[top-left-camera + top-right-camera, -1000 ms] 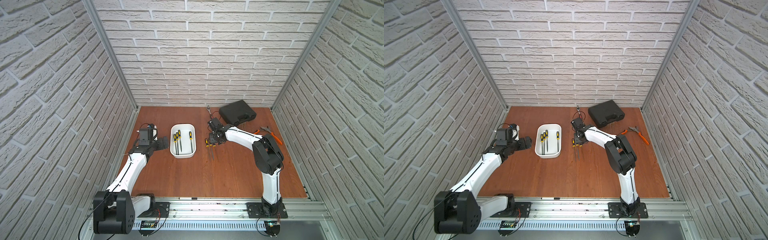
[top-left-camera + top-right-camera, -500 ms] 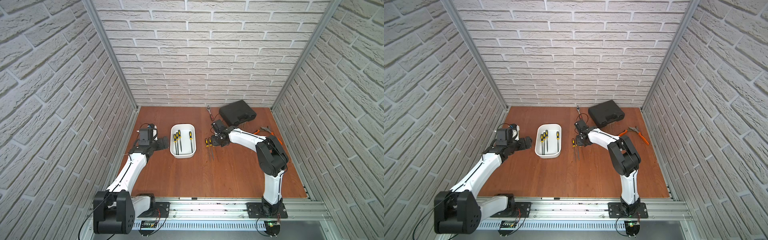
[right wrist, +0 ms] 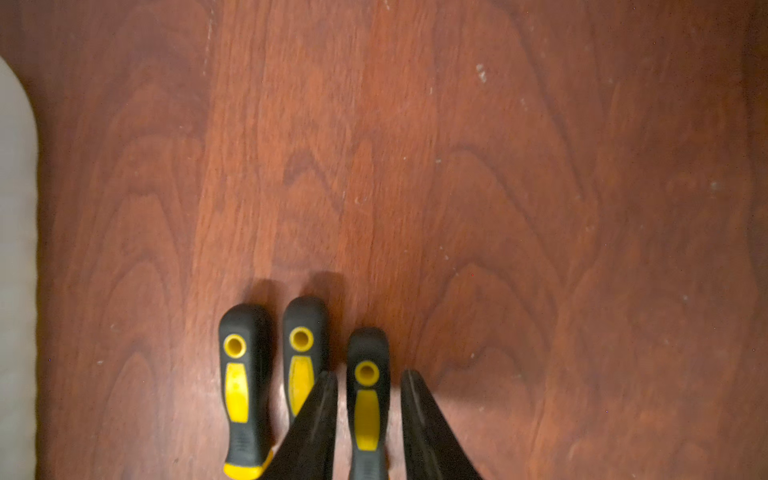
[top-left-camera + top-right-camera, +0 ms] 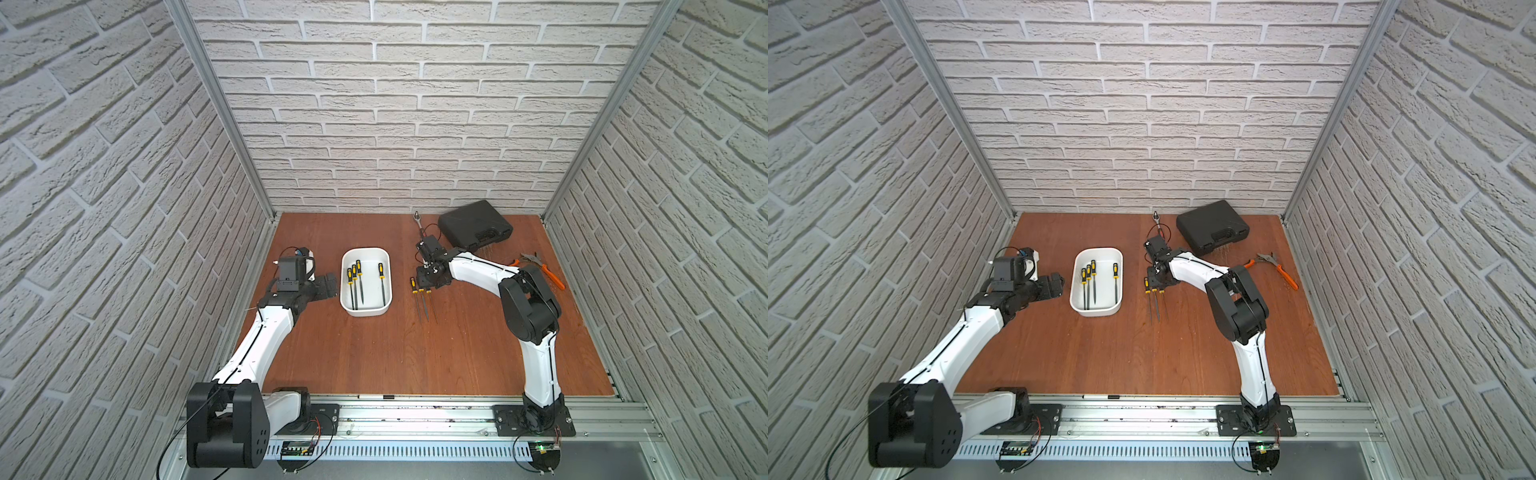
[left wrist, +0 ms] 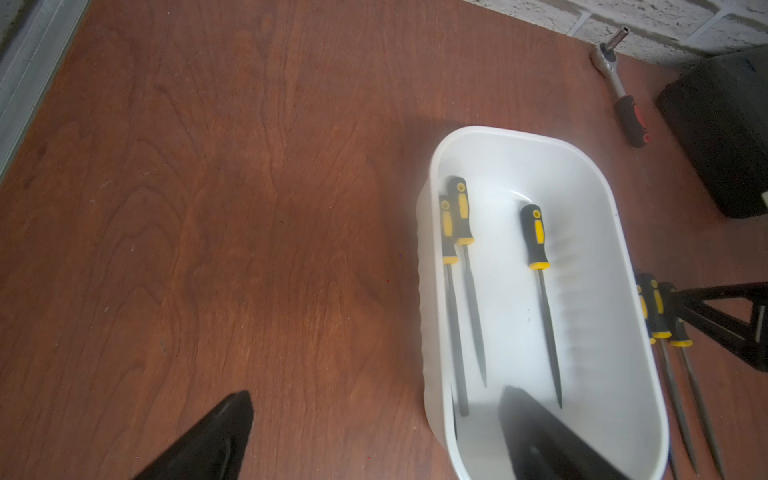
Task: Take the file tool out of the storage box
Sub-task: Adjust the file tool at the center of the board.
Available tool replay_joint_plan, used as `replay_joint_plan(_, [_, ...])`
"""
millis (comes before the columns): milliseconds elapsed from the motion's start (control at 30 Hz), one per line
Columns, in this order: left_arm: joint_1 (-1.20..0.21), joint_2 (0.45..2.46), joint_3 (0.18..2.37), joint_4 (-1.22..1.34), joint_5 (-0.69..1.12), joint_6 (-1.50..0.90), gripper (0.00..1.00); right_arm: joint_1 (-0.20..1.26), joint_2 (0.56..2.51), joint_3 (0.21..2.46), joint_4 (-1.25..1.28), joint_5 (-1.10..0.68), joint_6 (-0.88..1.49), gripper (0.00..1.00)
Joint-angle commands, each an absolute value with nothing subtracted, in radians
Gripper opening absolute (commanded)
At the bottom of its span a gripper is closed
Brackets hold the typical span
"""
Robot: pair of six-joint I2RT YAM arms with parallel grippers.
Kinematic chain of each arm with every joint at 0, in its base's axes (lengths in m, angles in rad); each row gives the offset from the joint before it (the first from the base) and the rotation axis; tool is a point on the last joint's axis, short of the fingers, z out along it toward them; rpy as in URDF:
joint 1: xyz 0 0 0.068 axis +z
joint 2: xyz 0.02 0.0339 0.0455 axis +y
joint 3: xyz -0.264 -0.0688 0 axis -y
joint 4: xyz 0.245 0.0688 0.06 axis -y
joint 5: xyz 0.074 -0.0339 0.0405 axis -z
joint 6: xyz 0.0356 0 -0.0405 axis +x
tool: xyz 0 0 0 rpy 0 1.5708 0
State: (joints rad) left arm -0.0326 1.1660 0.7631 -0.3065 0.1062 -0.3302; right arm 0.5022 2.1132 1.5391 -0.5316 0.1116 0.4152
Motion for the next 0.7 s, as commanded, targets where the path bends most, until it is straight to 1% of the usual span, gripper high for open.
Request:
replay_joint_plan(0, [-0.025,1.156,0.76,-0.281,0.108,-0.325,0.98,0.502,2.121,1.564,-0.546,0.121,0.409,0.3])
replay_joint_plan(133, [-0.025,1.156,0.76,-0.28,0.109,-0.325,0.98,0.501,2.13,1.565,-0.546,0.121,0.413,0.25])
replay_joint_plan(267, [-0.025,1.155,0.761,-0.281,0.108,-0.324,0.98,0.5,2.137,1.568,-0.545,0.126,0.419,0.16])
replay_joint_plan(500, [-0.025,1.158,0.762,-0.281,0.11,-0.324,0.99,0.5,2.131,1.583,-0.533,0.139,0.48,0.11])
replay_joint_plan(667, [-0.025,1.156,0.762,-0.282,0.111,-0.324,0.98,0.501,2.144,1.603,-0.525,0.135,0.517,0.11])
